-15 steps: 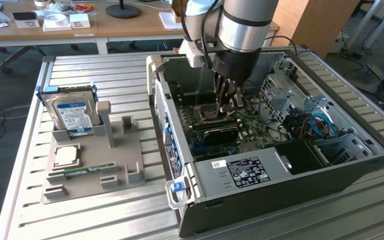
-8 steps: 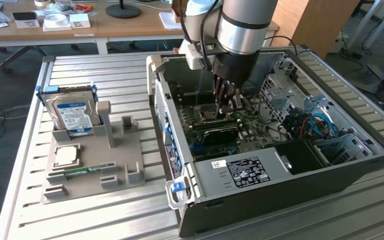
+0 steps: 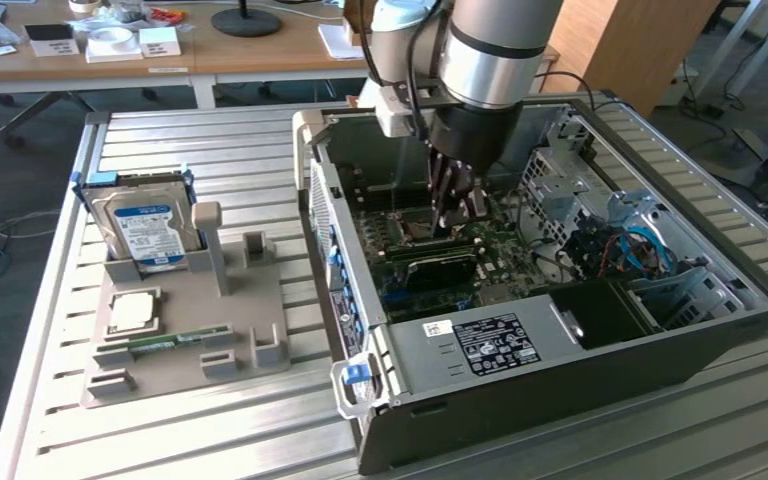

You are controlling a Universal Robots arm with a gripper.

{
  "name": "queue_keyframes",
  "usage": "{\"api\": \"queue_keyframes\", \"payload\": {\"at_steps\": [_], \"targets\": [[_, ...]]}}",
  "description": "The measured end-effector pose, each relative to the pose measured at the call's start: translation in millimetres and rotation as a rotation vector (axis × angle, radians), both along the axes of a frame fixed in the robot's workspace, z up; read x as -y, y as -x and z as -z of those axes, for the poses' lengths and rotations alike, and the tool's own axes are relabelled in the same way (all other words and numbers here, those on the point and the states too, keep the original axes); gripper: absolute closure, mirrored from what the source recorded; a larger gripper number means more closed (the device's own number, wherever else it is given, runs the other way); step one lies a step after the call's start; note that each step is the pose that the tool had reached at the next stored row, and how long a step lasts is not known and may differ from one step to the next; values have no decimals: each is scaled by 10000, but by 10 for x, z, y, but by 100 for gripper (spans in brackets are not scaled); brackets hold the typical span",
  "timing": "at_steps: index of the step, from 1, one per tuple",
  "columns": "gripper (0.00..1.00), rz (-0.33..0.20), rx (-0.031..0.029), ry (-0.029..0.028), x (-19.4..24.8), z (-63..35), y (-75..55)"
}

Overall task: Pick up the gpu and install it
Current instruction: 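Press down on the gpu until it lock into place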

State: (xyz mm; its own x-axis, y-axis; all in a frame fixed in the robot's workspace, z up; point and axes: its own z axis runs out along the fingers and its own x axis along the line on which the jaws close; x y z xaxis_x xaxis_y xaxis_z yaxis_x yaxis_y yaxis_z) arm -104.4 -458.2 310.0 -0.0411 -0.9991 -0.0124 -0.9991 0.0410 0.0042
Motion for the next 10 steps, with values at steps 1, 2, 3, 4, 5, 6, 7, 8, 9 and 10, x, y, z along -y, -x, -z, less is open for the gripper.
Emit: {"api": "queue_keyframes", "payload": {"at_steps": [1, 2, 3, 4, 5, 6, 7, 8, 9, 10], "targets": [[89, 0, -1, 1, 0, 0, 0], [89, 0, -1, 1, -1, 2, -1], [89, -1, 2, -14, -3, 10, -1], [89, -2, 6, -50, -6, 17, 0], [89, -2, 9, -101, -8, 22, 1], [89, -2, 11, -181, -10, 27, 1], [89, 0, 14, -233, -12, 40, 2], [89, 2, 14, -254, -13, 57, 2], [89, 1, 15, -262, -13, 69, 2], [89, 0, 13, -260, -12, 70, 2]]}}
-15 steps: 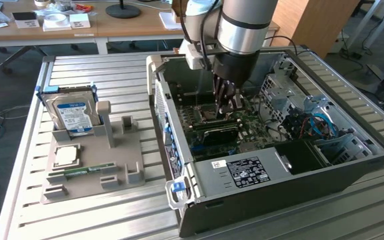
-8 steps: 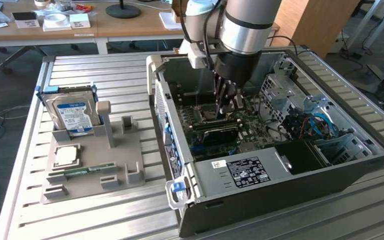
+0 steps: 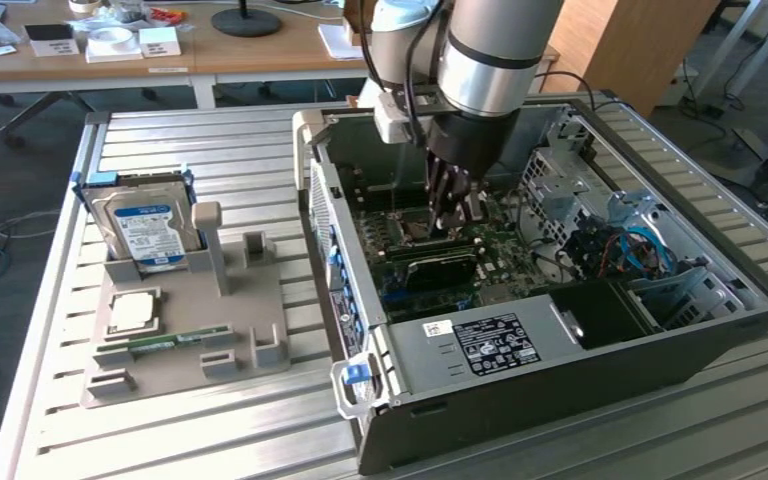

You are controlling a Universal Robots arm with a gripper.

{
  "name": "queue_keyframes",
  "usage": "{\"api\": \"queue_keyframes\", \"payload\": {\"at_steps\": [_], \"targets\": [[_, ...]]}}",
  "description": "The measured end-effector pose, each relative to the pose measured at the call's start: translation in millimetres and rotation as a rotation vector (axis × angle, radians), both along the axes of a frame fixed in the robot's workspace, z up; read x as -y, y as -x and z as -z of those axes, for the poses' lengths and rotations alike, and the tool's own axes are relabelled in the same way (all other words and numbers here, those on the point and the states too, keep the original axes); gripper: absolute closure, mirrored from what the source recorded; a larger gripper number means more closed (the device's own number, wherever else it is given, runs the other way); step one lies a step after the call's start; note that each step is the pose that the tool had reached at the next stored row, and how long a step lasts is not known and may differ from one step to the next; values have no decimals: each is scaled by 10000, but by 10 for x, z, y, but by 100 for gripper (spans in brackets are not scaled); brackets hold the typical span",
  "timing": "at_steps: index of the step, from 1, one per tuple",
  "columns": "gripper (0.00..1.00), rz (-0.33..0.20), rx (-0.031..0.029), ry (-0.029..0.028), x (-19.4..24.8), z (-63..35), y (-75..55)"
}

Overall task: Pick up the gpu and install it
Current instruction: 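Press down on the gpu until it lock into place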

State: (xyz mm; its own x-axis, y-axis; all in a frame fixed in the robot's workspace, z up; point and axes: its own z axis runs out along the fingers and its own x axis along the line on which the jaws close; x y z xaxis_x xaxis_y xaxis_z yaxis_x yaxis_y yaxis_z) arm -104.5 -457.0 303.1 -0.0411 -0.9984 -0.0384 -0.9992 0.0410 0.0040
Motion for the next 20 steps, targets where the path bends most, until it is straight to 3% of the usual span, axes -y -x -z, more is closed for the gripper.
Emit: {"api": "queue_keyframes", "payload": {"at_steps": [7, 16, 20], "targets": [[89, 1, 0, -3, 33, 47, 0], [89, -1, 0, -2, 35, 208, -1], [89, -1, -1, 0, 35, 211, -1]]}}
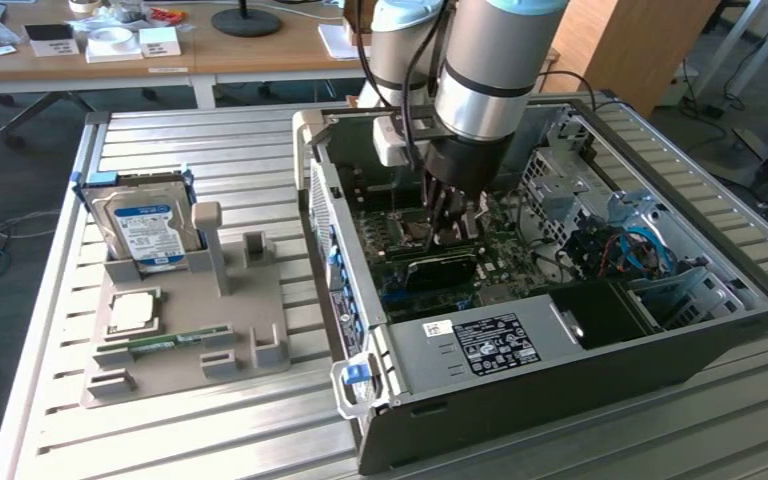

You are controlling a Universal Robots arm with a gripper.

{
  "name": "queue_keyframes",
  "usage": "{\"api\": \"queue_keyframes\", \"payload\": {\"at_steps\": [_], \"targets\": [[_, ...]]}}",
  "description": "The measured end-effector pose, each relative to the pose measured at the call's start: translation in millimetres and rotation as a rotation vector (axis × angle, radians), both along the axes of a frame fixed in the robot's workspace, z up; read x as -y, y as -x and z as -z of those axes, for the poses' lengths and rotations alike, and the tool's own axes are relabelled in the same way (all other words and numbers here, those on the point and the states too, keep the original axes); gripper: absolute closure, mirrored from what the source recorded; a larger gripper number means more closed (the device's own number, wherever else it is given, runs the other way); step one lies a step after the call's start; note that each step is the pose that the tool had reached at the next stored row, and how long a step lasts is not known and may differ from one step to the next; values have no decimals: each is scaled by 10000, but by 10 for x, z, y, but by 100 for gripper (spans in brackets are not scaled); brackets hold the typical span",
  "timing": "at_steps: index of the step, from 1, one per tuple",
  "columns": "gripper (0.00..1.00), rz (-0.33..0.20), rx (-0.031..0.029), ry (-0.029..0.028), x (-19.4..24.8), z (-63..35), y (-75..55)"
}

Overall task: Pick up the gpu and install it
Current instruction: 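Press down on the gpu until it lock into place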

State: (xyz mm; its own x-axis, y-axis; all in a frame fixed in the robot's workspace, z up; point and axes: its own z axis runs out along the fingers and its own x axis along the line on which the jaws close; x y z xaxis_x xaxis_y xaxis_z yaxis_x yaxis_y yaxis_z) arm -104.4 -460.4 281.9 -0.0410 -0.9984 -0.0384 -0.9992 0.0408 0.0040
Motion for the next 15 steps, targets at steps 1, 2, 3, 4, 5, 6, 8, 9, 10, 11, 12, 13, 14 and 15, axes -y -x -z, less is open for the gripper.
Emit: {"api": "queue_keyframes", "payload": {"at_steps": [1, 2, 3, 4, 5, 6, 8, 9, 10, 11, 12, 13, 14, 15], "targets": [[89, 0, 1, -7, -3, 5, -1], [89, -1, 1, -20, -7, 9, -1], [89, -1, 2, -30, -9, 13, -1], [89, -1, 2, -36, -10, 23, -1], [89, 0, 1, -37, -11, 38, 0], [89, 0, 1, -37, -11, 55, 0], [89, 0, 0, -37, -11, 86, 0], [89, 0, 0, -36, -11, 90, 0], [89, 0, 0, -36, -11, 89, 0], [89, 0, -1, -35, -11, 89, 0], [89, 0, 0, -36, -11, 90, 0], [89, 0, 1, -38, -12, 95, 0], [89, 1, 1, -38, -10, 101, 1], [89, 1, 1, -39, -10, 106, 1]]}}
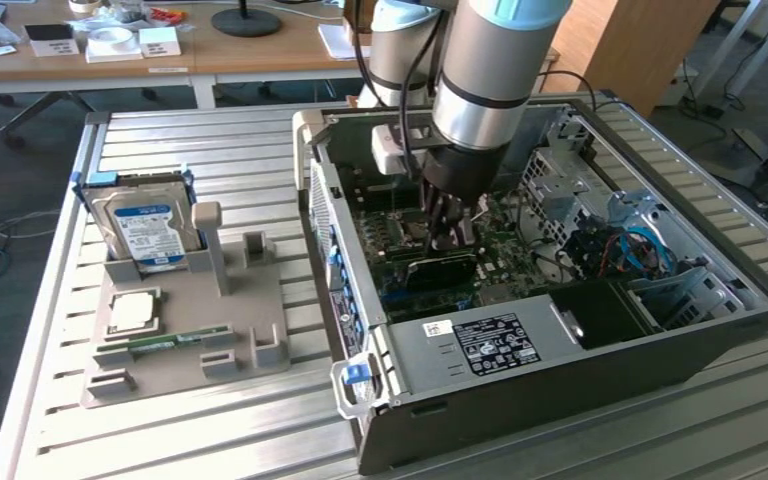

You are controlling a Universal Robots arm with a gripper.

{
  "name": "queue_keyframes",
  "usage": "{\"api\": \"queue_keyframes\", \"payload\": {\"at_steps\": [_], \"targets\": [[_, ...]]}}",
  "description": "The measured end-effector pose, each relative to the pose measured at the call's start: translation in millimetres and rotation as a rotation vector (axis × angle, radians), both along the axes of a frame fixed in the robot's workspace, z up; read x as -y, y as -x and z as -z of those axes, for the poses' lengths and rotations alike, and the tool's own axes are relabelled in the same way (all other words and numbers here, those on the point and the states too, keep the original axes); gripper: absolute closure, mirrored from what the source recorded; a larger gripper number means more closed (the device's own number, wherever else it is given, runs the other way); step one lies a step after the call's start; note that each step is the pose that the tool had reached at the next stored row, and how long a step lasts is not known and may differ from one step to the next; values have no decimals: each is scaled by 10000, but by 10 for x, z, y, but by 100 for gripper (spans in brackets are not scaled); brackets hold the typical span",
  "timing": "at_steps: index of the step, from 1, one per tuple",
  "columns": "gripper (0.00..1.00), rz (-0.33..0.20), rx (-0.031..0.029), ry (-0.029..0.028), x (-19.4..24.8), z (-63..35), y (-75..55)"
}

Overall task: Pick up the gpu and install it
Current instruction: 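Press down on the gpu until it lock into place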

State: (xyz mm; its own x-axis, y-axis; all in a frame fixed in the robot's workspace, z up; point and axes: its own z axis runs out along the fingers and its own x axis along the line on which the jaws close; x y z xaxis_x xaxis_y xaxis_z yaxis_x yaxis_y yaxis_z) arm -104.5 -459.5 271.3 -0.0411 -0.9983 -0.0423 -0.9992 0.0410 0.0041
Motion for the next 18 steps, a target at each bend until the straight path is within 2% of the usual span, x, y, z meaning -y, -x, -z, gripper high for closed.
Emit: {"api": "queue_keyframes", "payload": {"at_steps": [18], "targets": [[89, -2, -1, -4, -7, 65, 0]]}}
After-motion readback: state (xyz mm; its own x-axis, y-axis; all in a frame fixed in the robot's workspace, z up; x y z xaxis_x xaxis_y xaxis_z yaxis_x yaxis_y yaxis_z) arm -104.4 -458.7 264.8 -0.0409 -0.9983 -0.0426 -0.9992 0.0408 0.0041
